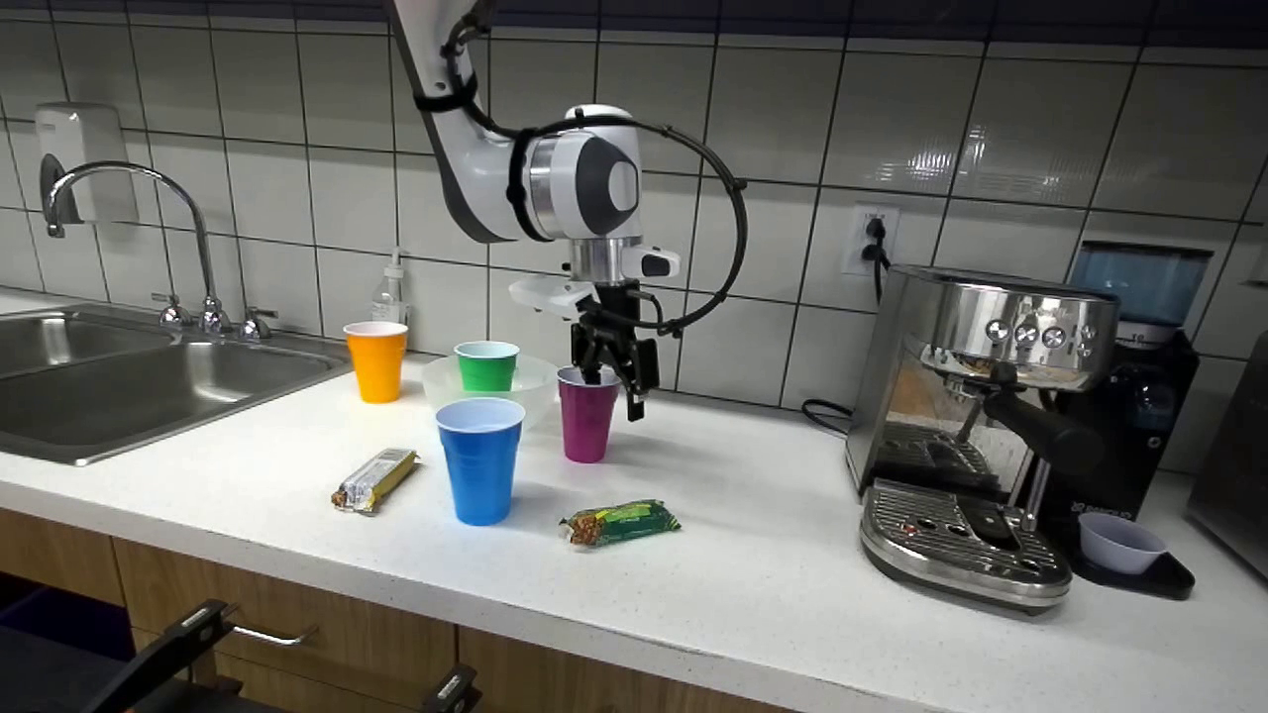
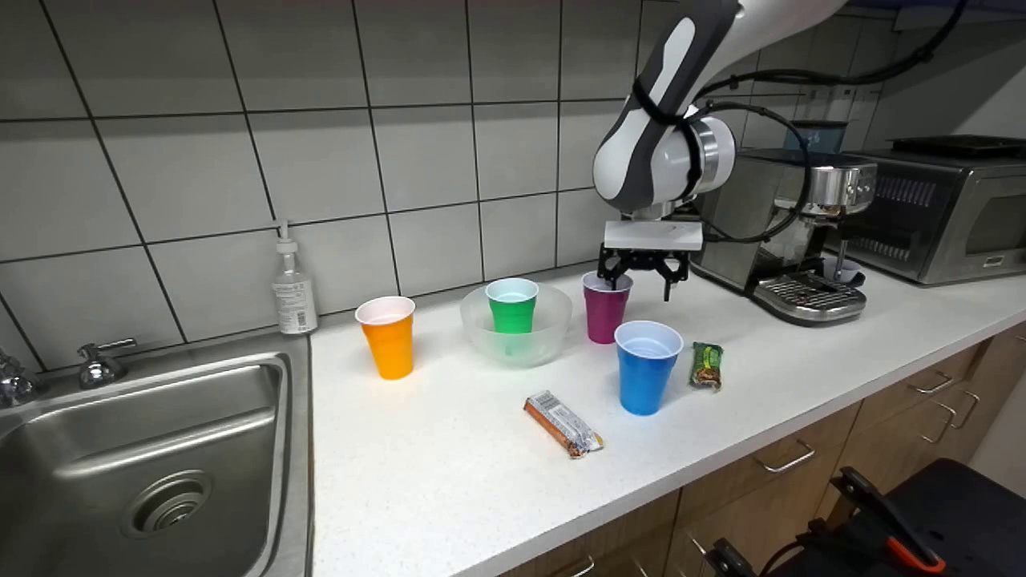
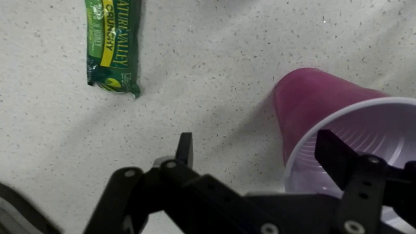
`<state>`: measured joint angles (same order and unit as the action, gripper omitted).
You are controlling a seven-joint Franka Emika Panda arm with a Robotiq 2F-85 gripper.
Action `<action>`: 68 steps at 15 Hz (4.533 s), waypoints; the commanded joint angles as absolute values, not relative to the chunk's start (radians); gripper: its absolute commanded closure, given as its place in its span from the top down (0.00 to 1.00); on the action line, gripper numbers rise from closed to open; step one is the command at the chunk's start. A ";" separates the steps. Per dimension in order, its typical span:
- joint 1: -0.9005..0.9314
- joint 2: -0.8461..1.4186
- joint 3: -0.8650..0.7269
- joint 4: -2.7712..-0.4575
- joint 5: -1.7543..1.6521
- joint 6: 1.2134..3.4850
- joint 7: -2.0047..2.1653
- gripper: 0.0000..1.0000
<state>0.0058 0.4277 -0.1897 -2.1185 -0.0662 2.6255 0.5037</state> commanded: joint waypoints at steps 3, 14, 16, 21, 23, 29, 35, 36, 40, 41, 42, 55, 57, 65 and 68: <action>0.023 0.461 -0.203 -2.105 -0.054 2.672 0.499 0.49; 0.019 0.461 -0.207 -2.109 -0.038 2.714 0.487 0.01; 0.014 0.445 -0.205 -2.121 -0.037 2.722 0.473 0.01; -0.002 0.383 -0.200 -2.179 -0.035 2.779 0.412 0.01; -0.020 0.345 -0.186 -2.211 -0.026 2.794 0.361 0.01; -0.079 0.203 -0.140 -2.315 0.044 2.759 0.171 0.01; -0.102 0.064 -0.136 -2.420 0.074 2.742 0.048 0.01; -0.108 0.041 -0.129 -2.432 0.091 2.716 0.010 0.01; -0.105 -0.037 -0.140 -2.464 0.091 2.621 -0.076 0.01; -0.103 -0.054 -0.142 -2.469 0.093 2.598 -0.093 0.01; -0.102 -0.068 -0.144 -2.474 0.090 2.584 -0.103 0.01; -0.080 -0.117 -0.141 -2.490 0.103 2.547 -0.151 0.01; -0.079 -0.126 -0.141 -2.493 0.107 2.545 -0.162 0.01; -0.064 -0.169 -0.143 -2.489 0.160 2.444 -0.262 0.01; -0.058 -0.183 -0.144 -2.485 0.170 2.399 -0.295 0.01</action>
